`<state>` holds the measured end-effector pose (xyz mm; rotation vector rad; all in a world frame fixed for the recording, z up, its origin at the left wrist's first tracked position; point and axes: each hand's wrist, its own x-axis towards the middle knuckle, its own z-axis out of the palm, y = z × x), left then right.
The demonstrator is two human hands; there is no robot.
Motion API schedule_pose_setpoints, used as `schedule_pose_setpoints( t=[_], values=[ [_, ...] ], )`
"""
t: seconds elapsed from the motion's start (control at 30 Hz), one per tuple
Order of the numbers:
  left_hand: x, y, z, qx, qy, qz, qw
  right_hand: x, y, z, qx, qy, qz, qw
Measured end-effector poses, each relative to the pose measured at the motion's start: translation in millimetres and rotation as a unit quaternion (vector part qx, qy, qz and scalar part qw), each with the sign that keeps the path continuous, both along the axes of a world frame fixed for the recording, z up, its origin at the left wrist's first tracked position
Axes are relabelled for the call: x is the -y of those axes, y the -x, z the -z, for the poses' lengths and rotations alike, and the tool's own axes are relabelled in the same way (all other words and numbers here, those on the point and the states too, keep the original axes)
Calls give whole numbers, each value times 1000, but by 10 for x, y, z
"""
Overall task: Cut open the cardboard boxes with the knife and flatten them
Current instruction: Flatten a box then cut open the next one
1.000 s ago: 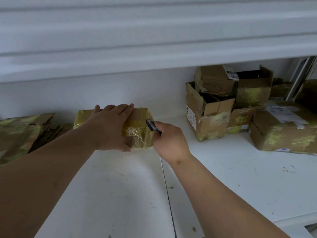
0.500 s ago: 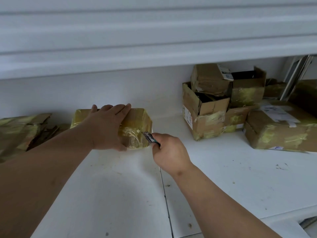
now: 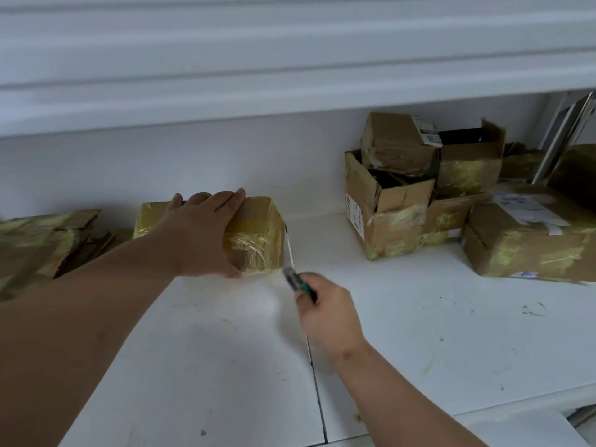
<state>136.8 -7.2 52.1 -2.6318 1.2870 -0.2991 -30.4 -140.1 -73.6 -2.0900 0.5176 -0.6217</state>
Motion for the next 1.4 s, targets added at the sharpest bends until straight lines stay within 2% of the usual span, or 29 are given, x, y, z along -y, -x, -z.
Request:
schedule_pose_setpoints(
  t=[0.1,0.23,0.33,0.4,0.43,0.57,0.7,0.87,1.1,1.27,1.4],
  values=[
    [48,89,59,26,5,-11,1000,58,-62,-175,62,-132,42,988],
    [241,307,121,45,17,-3,999,101,-160,-339,43,-193,18,980],
    [286,329,132,-43,62,43,996,218,-142,-186,10,-193,76,978],
    [214,246,100,-127,97,29,987,287,-62,-80,-18,-208,106,972],
    [170,193,106,-149,83,13,985,318,-25,-30,-21,-230,116,966],
    [27,79,351,-199,-69,-39,977,359,94,55,-12,-316,132,940],
    [-7,74,613,-191,-41,-61,979,305,111,111,21,-427,128,895],
    [96,105,608,-181,-2,-85,980,147,123,59,49,-538,88,837],
    [180,166,554,-183,28,-112,976,162,155,-32,82,-530,81,840],
    [217,216,543,-182,26,-109,977,123,143,-3,106,-546,99,825],
    [238,209,548,-176,30,-115,977,118,116,-29,112,-520,106,840]
  ],
)
